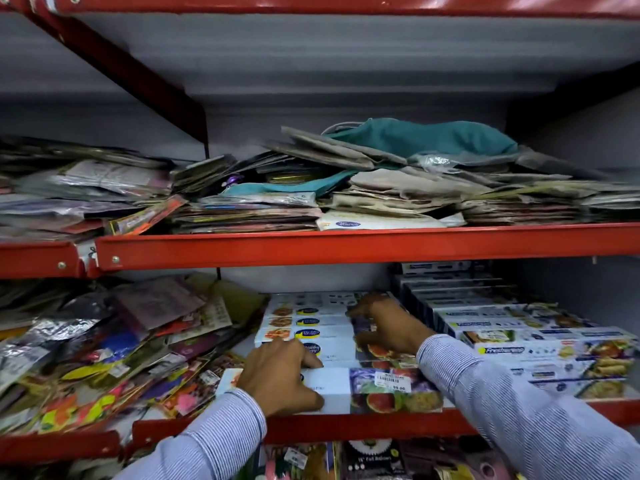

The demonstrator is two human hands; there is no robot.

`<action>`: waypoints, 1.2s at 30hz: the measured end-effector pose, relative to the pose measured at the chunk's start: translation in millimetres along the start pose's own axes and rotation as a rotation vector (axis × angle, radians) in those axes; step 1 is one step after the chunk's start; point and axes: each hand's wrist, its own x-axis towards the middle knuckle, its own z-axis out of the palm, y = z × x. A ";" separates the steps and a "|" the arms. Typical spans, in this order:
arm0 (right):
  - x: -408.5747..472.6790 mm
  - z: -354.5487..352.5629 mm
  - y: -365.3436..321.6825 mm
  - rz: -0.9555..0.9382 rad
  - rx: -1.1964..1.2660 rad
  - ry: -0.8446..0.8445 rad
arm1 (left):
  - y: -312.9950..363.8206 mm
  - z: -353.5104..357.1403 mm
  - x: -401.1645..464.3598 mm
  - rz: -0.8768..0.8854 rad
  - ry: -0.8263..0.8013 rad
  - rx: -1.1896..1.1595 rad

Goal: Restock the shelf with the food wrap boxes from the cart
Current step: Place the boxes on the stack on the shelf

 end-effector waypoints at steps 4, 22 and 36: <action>-11.7 -20.5 2.1 0.015 0.101 0.124 | 1.2 2.1 24.6 -0.025 0.029 -0.042; -68.5 26.4 -5.6 -0.003 -0.184 0.097 | -6.9 56.8 31.4 0.093 0.196 -0.106; -74.5 47.4 23.0 -0.089 -0.289 0.129 | -19.6 83.9 18.9 0.173 0.314 0.065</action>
